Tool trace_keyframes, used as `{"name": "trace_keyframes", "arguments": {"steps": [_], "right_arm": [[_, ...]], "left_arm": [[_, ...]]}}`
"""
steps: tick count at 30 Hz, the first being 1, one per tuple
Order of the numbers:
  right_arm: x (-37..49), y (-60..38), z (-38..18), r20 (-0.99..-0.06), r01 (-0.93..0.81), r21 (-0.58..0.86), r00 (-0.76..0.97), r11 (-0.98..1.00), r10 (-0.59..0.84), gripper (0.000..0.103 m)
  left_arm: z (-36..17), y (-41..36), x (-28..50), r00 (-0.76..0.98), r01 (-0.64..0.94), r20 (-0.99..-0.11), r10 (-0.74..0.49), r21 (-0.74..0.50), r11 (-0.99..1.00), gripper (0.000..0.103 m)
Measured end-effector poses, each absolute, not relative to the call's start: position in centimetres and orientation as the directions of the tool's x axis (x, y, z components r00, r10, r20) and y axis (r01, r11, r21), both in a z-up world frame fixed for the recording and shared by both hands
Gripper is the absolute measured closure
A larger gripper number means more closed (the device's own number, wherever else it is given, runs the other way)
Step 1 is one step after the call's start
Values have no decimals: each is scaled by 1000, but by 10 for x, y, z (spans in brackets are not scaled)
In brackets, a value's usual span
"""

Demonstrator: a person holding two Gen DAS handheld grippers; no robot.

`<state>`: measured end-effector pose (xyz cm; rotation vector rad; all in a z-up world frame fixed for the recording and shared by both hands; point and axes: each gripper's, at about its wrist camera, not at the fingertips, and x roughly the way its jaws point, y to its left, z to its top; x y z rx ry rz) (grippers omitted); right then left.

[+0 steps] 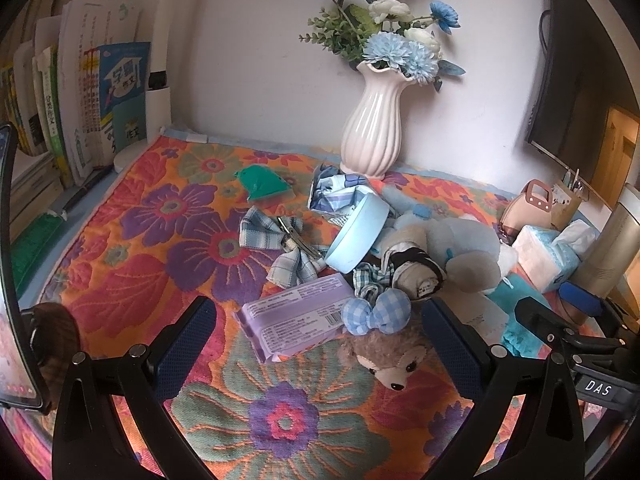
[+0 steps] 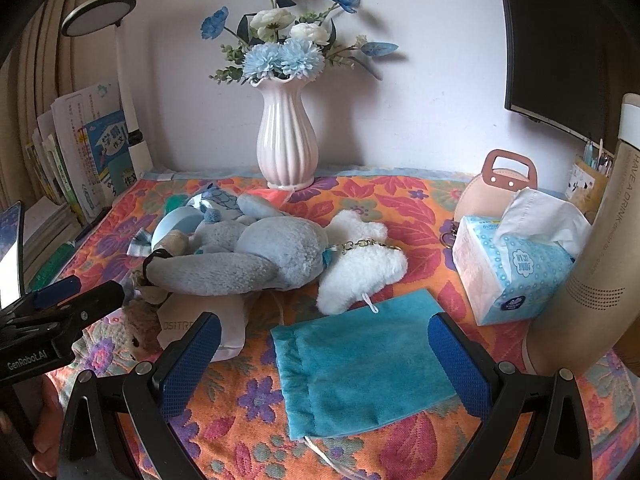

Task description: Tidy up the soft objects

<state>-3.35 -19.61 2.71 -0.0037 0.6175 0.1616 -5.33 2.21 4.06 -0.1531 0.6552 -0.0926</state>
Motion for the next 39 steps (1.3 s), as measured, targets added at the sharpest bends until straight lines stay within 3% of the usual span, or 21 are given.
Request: {"name": "trace_keyframes", "arguments": {"steps": [4, 8, 12, 15, 21, 25, 27, 28, 32, 34, 39], "right_arm": [[-34, -196, 28, -573, -146, 46, 806, 988, 146, 0], [-40, -204, 30, -571, -138, 83, 805, 987, 160, 0], [-45, -221, 27, -601, -153, 189, 763, 970, 238, 0], [-46, -233, 22, -626, -149, 266, 724, 952, 289, 0], [-37, -238, 8, -720, -114, 267, 636, 957, 277, 0], [-25, -245, -2, -761, -70, 334, 568, 940, 313, 0], [-26, -246, -2, -766, -60, 336, 562, 940, 310, 0], [-28, -246, -1, -771, -54, 336, 558, 940, 307, 0], [-43, -246, -1, -767, -50, 372, 546, 927, 337, 0], [-45, -243, 1, -762, -53, 359, 560, 932, 325, 5], [-25, -224, -1, -777, -60, 275, 574, 960, 259, 11]], "left_arm": [[42, 20, -56, 767, 93, -613, -189, -186, 978, 1], [41, 18, -66, 693, 215, -644, -324, -245, 945, 1], [39, 18, -69, 668, 223, -657, -349, -272, 936, 1], [43, 20, -57, 643, 213, -660, -388, -333, 919, 9], [32, 3, -39, 589, 241, -717, -373, -285, 928, 10], [23, -4, -31, 559, 249, -730, -394, -306, 919, 27], [20, -7, -30, 552, 251, -736, -391, -301, 920, 55], [19, -7, -31, 551, 254, -738, -390, -297, 921, 59], [26, 2, -43, 608, 268, -676, -417, -320, 909, 60], [32, 12, -52, 643, 274, -623, -445, -355, 894, 60], [32, 29, -55, 666, 246, -593, -454, -400, 883, 60]]}}
